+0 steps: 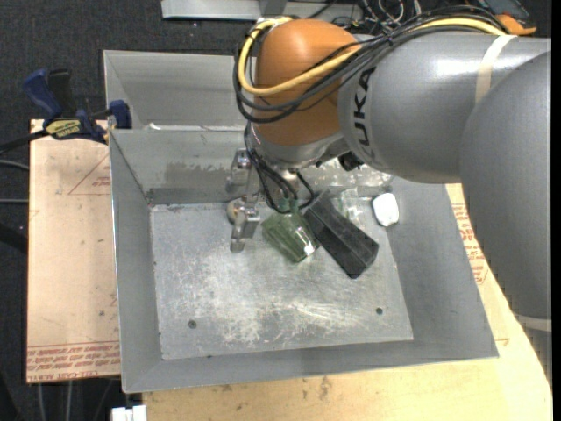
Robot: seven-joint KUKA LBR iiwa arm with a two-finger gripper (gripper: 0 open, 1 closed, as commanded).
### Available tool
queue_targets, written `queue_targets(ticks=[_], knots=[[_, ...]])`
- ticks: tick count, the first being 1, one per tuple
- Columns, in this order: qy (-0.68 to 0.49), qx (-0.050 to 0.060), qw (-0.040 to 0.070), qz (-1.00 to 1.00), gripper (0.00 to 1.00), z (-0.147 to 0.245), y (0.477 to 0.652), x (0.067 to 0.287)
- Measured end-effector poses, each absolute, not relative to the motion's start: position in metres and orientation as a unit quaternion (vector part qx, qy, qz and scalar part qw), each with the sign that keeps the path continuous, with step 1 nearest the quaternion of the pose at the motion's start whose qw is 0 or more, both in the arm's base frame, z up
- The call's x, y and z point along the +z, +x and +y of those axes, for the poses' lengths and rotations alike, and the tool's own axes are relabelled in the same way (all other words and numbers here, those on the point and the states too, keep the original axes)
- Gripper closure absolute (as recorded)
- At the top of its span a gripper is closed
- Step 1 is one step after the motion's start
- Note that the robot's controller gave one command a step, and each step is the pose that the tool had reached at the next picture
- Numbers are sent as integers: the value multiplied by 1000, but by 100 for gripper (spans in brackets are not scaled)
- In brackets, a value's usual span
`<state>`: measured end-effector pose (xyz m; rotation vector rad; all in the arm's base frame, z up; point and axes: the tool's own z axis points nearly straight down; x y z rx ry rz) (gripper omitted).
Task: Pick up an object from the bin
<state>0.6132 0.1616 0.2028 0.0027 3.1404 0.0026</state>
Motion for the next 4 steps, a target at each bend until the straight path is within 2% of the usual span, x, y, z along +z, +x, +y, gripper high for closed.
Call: queue_targets(ticks=[1, 2, 3, 4], knots=[[1, 1, 1, 1000, 0, 162, 613, 203], [5, 2, 3, 1000, 0, 129, 641, 186], [16, 1, 4, 1000, 0, 113, 637, 118], [36, 1, 7, 999, 100, 76, 649, 80]])
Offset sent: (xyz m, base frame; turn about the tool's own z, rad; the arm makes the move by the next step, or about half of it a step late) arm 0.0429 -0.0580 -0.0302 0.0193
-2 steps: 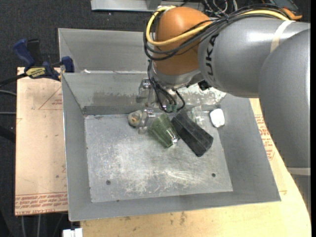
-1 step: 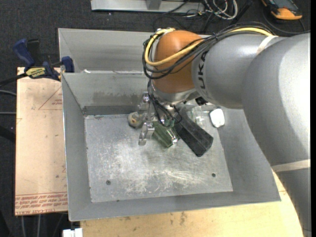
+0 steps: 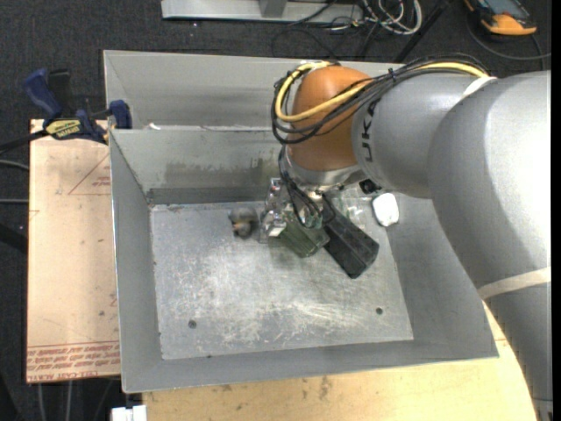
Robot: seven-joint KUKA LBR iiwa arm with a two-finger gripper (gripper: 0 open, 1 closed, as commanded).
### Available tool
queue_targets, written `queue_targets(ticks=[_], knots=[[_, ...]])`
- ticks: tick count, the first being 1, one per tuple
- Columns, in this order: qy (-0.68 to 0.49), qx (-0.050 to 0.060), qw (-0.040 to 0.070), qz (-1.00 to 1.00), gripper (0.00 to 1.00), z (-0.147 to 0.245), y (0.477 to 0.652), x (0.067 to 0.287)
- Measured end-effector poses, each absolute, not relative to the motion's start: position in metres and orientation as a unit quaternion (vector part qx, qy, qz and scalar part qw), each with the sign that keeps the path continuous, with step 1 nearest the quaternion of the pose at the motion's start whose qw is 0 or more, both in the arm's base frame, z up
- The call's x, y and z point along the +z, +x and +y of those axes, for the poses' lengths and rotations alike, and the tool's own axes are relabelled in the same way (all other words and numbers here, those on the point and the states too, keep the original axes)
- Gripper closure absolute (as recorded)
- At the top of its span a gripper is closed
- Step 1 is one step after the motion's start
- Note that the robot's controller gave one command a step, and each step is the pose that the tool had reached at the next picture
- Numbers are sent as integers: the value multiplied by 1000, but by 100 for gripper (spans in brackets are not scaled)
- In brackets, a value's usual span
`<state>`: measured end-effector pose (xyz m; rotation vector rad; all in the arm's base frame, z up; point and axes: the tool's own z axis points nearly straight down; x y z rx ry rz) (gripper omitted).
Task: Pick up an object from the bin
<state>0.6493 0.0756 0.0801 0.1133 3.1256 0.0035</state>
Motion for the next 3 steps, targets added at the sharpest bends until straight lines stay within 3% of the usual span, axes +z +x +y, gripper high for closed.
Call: queue_targets(ticks=[1, 2, 3], knots=[[36, 1, 7, 999, 100, 76, 649, 80], [16, 0, -2, 1000, 100, 74, 644, 117], [4, 1, 6, 1000, 0, 76, 648, 248]])
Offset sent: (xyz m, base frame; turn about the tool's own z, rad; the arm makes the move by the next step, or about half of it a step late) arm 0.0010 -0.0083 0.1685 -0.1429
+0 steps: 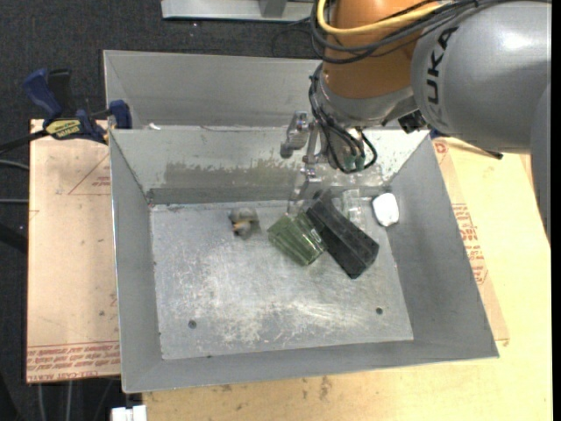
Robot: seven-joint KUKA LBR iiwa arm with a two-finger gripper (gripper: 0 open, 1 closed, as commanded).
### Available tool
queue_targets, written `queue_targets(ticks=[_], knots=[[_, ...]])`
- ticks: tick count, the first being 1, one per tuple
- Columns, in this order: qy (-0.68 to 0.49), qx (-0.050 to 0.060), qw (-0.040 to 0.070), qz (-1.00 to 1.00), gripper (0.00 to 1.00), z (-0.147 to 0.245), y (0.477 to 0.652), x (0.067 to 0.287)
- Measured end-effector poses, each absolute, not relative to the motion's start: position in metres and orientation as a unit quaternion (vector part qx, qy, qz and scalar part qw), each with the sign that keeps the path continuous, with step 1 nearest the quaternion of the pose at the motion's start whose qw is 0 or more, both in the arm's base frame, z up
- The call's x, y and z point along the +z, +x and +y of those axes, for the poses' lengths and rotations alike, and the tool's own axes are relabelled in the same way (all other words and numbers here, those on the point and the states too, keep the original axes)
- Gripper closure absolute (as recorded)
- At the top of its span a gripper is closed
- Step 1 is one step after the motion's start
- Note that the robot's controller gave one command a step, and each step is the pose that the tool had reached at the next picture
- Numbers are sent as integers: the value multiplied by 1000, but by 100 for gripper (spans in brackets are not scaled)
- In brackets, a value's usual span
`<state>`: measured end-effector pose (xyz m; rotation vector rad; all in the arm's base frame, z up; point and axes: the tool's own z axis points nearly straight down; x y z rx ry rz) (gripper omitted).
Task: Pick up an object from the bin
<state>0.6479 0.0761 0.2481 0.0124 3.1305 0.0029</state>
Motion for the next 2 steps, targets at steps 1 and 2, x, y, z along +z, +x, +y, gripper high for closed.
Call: queue_targets(ticks=[1, 2], knots=[[4, 1, 2, 1000, 0, 76, 646, 244], [39, 1, 4, 999, 0, 74, 648, 207]])
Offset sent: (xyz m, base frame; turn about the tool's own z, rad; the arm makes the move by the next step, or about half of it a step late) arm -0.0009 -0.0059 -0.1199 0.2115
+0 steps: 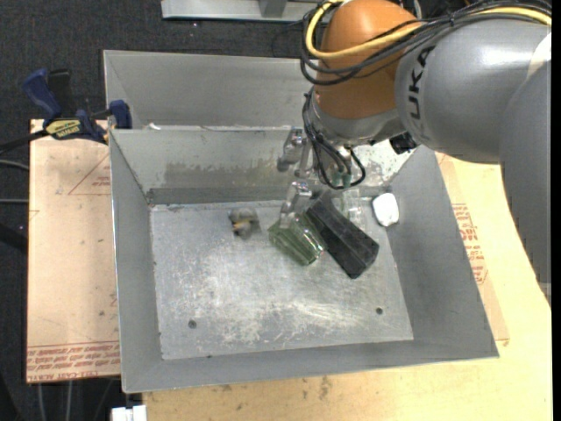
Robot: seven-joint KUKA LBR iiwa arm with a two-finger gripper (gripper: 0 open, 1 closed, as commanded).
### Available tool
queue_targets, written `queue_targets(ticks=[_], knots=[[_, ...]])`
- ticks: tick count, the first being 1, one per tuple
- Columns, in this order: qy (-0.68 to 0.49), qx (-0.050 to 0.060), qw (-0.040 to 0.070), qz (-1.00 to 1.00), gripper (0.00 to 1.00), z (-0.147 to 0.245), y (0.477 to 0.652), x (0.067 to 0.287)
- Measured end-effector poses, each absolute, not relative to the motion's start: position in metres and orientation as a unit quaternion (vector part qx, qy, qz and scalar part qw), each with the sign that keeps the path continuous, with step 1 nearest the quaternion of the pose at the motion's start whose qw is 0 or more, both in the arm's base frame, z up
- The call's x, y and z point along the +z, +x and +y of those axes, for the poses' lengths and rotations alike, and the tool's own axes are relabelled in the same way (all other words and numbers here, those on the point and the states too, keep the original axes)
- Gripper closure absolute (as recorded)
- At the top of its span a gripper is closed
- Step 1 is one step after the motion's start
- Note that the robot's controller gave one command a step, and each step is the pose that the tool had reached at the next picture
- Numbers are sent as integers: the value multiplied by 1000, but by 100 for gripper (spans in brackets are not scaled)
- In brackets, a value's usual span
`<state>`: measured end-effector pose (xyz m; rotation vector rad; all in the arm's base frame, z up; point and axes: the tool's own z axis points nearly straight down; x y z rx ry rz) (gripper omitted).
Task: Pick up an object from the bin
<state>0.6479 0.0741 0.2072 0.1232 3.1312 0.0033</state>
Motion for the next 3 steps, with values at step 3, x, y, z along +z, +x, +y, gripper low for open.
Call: queue_targets(ticks=[3], knots=[[145, 1, 5, 989, 0, 48, 638, 114]])
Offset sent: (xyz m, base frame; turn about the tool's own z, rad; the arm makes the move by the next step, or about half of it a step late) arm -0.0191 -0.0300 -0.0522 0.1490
